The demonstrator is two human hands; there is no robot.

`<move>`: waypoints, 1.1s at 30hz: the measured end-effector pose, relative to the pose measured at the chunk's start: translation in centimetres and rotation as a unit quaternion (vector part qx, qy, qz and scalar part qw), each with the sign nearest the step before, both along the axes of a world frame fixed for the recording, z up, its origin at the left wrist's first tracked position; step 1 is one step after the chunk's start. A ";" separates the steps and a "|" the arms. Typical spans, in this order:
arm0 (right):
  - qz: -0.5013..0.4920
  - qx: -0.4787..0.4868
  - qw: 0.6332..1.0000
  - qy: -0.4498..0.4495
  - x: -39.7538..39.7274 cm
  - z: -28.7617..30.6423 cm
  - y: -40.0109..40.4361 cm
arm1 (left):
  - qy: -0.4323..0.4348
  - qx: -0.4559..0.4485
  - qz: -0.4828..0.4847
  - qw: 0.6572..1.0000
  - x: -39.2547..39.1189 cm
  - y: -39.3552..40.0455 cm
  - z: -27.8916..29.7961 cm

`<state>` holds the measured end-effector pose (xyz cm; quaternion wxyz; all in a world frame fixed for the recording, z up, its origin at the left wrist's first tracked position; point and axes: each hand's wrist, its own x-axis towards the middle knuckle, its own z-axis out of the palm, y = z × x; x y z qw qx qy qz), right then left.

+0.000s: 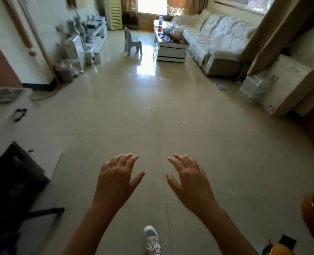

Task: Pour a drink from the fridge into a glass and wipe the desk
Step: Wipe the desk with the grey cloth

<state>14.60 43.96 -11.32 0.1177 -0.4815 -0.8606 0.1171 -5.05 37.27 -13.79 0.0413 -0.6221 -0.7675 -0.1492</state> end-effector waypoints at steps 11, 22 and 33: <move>0.253 0.008 0.967 -0.012 -17.1 0.2 13.4 | -0.015 -0.009 0.222 0.975 -12.7 4.7 -0.5; 0.444 -0.013 0.896 -0.029 -36.1 -1.0 15.9 | -0.048 -0.017 0.419 0.907 -25.0 0.3 -2.6; 0.496 -0.031 0.867 -0.032 -56.9 -0.6 15.4 | -0.060 -0.027 0.485 0.872 -43.7 -1.9 -2.7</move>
